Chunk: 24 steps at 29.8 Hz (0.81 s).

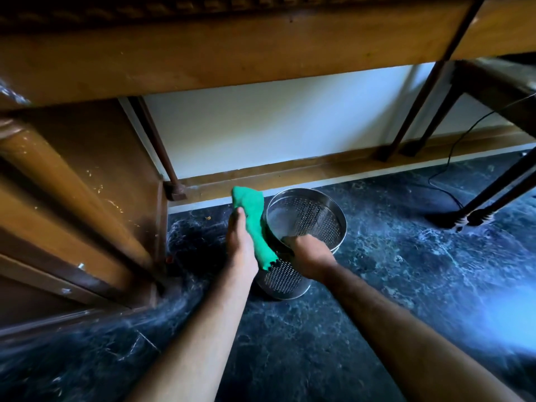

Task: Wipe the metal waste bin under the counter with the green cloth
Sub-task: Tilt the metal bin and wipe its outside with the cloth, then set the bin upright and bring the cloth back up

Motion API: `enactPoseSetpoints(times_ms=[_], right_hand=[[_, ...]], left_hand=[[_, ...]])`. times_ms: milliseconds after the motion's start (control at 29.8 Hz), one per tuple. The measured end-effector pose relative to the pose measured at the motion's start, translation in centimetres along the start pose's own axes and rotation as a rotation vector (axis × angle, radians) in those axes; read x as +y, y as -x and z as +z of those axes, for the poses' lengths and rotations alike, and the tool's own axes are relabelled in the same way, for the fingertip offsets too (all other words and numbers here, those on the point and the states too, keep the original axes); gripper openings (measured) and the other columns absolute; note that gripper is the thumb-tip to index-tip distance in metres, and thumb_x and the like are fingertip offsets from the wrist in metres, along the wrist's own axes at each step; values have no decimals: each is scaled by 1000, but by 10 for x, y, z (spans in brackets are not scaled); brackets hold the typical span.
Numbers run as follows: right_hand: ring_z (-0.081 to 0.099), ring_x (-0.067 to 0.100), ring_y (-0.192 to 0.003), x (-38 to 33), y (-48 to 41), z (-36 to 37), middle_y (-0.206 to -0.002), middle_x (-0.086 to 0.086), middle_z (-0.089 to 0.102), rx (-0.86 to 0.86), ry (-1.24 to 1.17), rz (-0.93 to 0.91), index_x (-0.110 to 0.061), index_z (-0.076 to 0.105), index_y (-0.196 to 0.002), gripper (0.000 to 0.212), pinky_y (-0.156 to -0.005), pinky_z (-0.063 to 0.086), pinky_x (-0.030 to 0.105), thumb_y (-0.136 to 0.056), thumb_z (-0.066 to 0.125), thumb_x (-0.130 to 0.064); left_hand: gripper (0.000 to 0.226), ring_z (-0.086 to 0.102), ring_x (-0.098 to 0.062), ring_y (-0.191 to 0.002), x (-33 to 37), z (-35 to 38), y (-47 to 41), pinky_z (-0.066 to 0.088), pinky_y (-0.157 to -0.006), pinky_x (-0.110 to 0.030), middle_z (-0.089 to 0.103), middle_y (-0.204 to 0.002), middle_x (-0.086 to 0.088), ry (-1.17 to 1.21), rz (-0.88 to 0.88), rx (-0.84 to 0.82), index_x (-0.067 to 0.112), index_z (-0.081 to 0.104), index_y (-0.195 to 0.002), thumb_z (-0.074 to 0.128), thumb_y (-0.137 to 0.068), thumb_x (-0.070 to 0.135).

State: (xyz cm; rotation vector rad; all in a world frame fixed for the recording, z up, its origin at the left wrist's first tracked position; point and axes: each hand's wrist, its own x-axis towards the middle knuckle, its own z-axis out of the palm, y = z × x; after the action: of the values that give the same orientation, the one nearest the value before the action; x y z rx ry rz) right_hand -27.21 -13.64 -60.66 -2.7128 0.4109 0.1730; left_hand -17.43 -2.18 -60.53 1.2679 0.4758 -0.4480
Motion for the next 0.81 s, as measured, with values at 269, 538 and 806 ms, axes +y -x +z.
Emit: enactPoseSetpoints(times_ms=[269,538,806], right_hand=[[71,35,-90,-19,-6,12,-101,14,73,-44,89,-40,-19,63,-110,21,-71,55,40,-92,53,-18],[73,33,-90,-27,-9,28,-104,11,76,-72,35,-33,-19,66,-108,24,-75,60,41,-92,49,-14],[15,26,-154,-11,13,0,-167,11,19,14,-122,-193,-18,2,-159,103,-123,22,49,-79,61,-49]], left_hand=[[57,71,-33,-104,2,-36,-9,54,-98,-52,73,-120,-13,193,-145,-43,17,71,-118,62,-85,62],[54,69,-35,-108,18,-40,7,53,-97,-52,72,-121,-12,199,-129,-150,23,71,-115,56,-86,66],[60,67,-36,-111,33,-22,22,51,-97,-52,71,-124,-14,264,-104,-196,21,67,-125,48,-90,66]])
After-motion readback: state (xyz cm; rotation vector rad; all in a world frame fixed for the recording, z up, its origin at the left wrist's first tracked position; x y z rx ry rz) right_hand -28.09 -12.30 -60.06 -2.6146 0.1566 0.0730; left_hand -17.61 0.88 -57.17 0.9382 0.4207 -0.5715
